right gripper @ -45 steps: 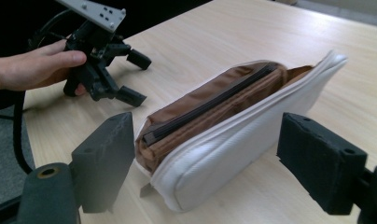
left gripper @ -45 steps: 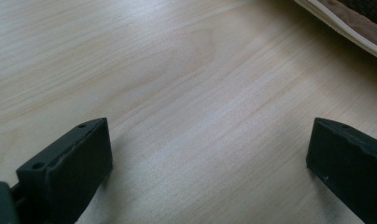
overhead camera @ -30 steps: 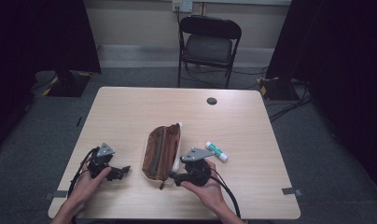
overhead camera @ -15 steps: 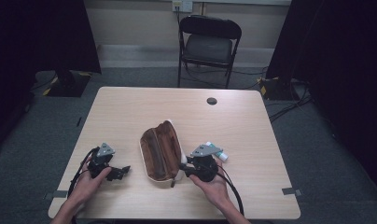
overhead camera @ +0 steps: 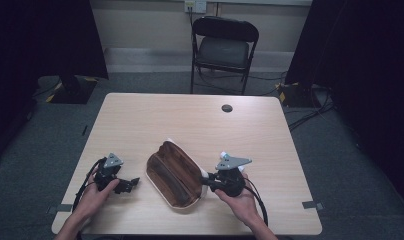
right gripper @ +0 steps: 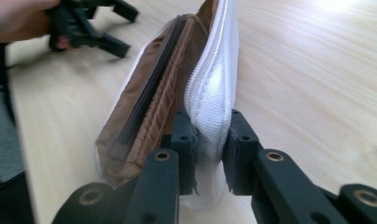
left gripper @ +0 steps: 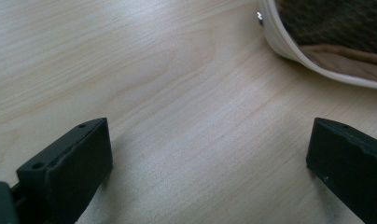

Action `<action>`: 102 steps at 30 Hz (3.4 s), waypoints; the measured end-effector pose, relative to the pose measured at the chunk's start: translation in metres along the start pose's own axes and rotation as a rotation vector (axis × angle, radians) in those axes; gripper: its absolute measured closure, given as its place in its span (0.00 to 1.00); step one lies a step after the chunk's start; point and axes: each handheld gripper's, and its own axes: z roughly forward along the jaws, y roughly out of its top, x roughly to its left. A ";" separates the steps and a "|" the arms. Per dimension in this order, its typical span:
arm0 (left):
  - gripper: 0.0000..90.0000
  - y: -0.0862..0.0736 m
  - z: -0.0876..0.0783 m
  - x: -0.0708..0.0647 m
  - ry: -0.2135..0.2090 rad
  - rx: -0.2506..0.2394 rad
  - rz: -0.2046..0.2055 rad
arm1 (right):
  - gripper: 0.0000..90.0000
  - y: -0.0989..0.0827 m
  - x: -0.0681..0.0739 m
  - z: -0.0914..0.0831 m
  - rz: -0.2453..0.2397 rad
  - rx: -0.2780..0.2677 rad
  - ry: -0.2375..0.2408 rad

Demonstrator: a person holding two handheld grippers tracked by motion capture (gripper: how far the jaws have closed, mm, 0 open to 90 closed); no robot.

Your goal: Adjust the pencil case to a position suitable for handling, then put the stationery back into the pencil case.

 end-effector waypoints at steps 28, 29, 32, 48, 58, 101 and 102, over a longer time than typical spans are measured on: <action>0.00 0.000 0.000 0.000 0.000 0.000 0.001 | 0.68 -0.028 -0.022 -0.028 0.067 0.006 -0.139; 0.00 0.000 0.000 0.000 0.000 0.000 0.001 | 0.71 -0.027 -0.024 -0.027 0.066 0.002 -0.142; 0.00 0.000 0.000 0.000 0.000 0.001 0.005 | 0.81 -0.022 -0.029 -0.023 0.068 -0.010 -0.169; 0.00 0.000 0.000 0.000 0.000 0.000 0.005 | 0.82 0.006 -0.064 0.014 0.114 -0.039 -0.203; 0.00 0.000 0.000 0.000 0.001 0.001 0.005 | 0.77 0.025 -0.072 0.032 0.122 -0.067 -0.204; 0.00 0.002 0.002 0.001 -0.004 0.005 0.006 | 0.55 -0.034 -0.109 -0.017 0.157 0.032 -0.307; 0.00 0.002 0.002 0.001 -0.004 0.005 0.007 | 0.55 -0.034 -0.109 -0.016 0.153 0.039 -0.307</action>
